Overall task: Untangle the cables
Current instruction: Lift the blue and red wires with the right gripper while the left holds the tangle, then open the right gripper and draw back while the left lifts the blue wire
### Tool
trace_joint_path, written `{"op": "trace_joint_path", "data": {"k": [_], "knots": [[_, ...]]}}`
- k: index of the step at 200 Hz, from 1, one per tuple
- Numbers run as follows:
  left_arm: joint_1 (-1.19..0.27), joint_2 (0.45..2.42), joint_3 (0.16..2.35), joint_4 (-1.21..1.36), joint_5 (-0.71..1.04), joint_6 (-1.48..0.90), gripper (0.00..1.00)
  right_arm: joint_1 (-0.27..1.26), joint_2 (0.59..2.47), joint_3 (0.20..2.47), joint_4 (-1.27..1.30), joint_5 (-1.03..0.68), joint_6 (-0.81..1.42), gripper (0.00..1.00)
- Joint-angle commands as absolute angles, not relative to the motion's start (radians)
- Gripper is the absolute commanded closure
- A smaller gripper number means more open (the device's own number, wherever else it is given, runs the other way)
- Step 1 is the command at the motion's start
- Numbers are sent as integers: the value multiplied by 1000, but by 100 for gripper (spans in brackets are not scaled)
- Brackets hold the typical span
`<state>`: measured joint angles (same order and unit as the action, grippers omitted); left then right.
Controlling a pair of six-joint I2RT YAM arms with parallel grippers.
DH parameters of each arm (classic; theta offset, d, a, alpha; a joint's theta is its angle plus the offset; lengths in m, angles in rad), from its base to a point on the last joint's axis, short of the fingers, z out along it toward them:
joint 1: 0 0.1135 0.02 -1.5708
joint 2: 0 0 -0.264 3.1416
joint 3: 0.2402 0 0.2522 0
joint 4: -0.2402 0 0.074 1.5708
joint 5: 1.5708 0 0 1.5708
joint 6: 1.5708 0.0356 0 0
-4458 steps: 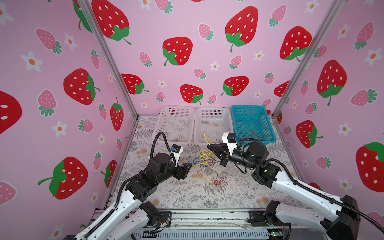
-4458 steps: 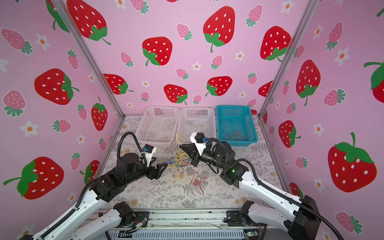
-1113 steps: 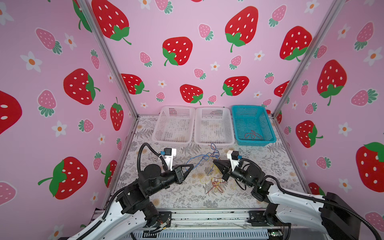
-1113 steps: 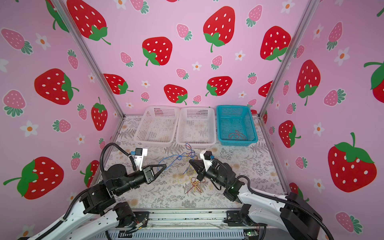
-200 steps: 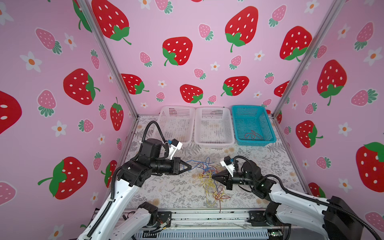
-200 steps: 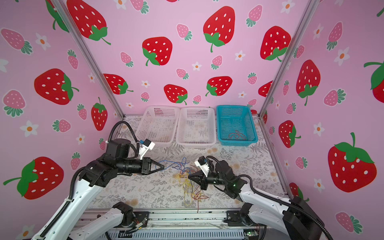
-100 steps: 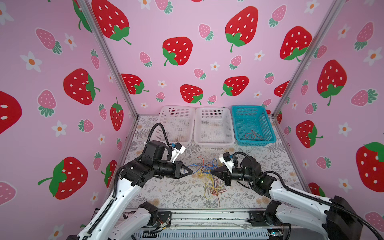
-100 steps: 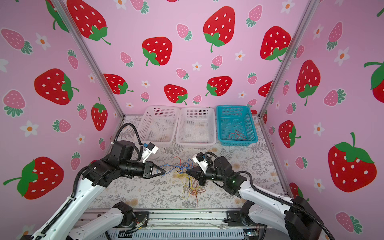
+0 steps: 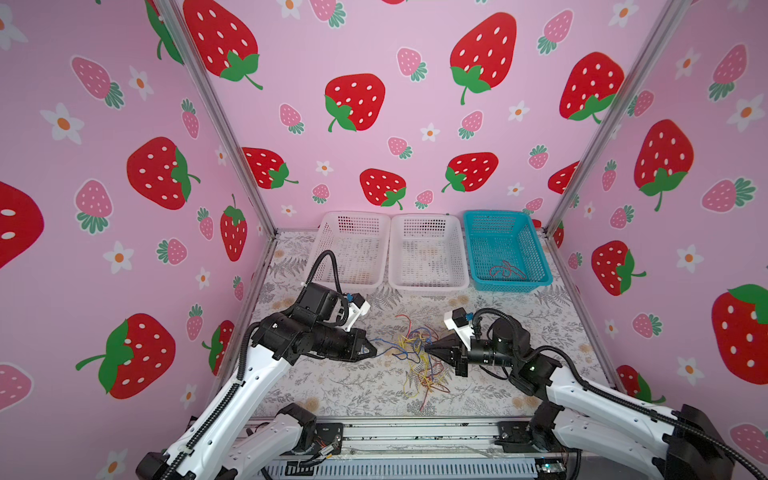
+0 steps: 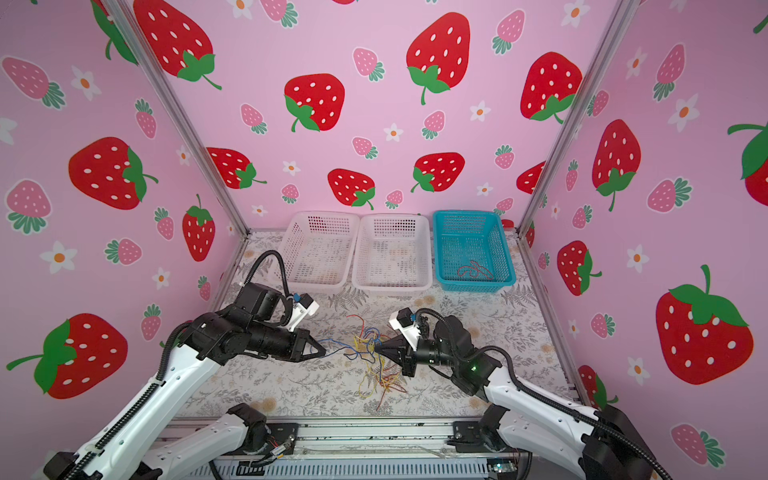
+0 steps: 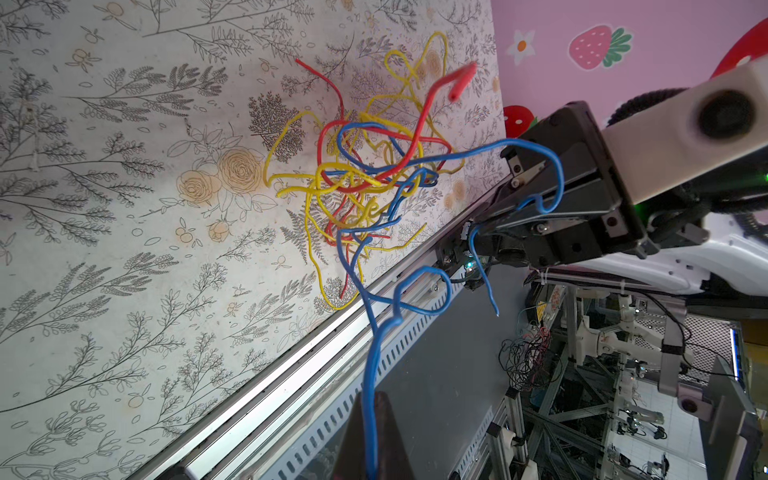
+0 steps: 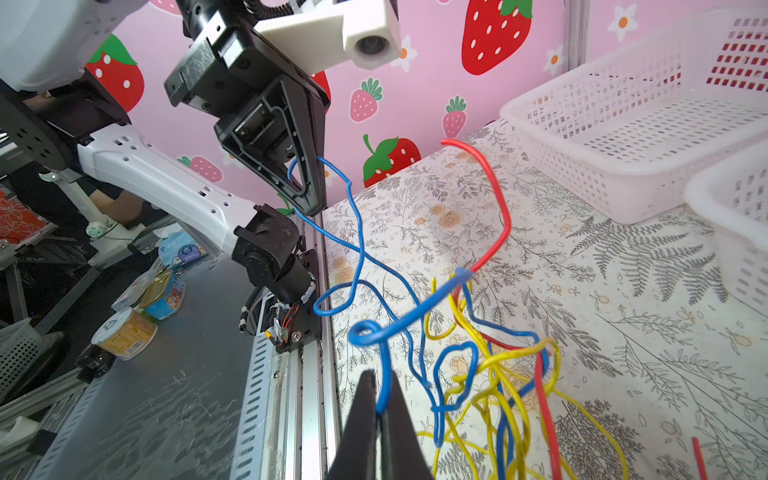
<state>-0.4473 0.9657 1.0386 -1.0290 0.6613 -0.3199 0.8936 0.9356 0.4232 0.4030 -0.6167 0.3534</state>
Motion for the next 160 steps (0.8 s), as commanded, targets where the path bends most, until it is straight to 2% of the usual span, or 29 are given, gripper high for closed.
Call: {"op": "trace_joint_path", "data": {"k": [1,16,79,109,153,160], "knots": [[-448,947,1083,-1061,688,-277,100,890,927,420,428,-558,360,100],[-447,916,1084,-1028,751,-288,100,887,936,415,426,-493,377,100],[-381,816,1098,-923,904,-331,100,866,966,336,471,-417,453,100],[-365,788,1089,-819,993,-384,100,844,993,289,508,-430,479,100],[-344,802,1113,-778,805,-420,100,845,959,285,506,-486,439,100],[-341,809,1119,-775,759,-427,100,844,933,294,487,-475,434,95]]}}
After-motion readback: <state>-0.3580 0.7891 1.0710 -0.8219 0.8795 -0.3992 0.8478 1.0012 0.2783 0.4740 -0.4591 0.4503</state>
